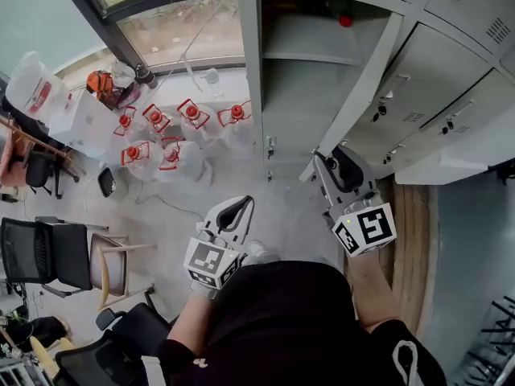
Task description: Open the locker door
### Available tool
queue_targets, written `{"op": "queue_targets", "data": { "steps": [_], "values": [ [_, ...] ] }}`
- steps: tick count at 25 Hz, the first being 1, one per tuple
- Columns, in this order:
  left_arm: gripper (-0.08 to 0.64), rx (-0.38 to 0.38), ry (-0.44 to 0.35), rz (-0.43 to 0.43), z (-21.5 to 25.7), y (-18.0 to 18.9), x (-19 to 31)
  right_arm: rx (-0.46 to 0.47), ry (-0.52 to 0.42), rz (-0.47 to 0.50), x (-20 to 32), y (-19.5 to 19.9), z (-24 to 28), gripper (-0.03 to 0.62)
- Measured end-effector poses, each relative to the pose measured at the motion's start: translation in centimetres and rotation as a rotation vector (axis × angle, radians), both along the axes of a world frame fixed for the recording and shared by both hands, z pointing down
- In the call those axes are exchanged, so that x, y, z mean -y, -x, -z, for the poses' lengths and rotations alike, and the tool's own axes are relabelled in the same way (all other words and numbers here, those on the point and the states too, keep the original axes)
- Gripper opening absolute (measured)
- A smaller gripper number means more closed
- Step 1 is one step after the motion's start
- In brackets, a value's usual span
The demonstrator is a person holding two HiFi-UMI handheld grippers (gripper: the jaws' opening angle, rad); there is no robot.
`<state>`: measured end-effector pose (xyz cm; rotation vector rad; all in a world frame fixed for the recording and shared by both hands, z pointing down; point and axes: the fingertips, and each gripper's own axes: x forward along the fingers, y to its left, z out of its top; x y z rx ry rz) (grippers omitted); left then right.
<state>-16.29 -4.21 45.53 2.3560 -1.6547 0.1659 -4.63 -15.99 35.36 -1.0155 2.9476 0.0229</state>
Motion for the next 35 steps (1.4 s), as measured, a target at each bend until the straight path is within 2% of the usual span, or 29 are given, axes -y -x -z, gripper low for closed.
{"op": "queue_targets", "data": {
  "steps": [10, 19, 23, 27, 35],
  "values": [
    [0.026, 0.005, 0.017, -0.096, 0.0, -8.7, 0.8, 0.027, 0.007, 0.000, -0.9, -7.3, -0.1, 0.166],
    [0.026, 0.020, 0.027, -0.148, -0.1, -14.1, 0.9, 0.048, 0.014, -0.084, -0.3, -14.0, -0.3, 0.166],
    [0.026, 0.024, 0.020, -0.171, 0.1, -15.9, 1.2, 0.052, 0.023, -0.163, 0.7, -17.3, -0.5, 0.116],
    [0.026, 0.026, 0.016, -0.182, 0.2, -17.1, 1.8, 0.060, 0.041, -0.213, 2.5, -20.1, -0.8, 0.107],
    [0.026, 0.023, 0.013, -0.191, 0.2, -18.2, 2.1, 0.096, 0.079, -0.236, 4.0, -22.3, -1.2, 0.103]
  ]
}}
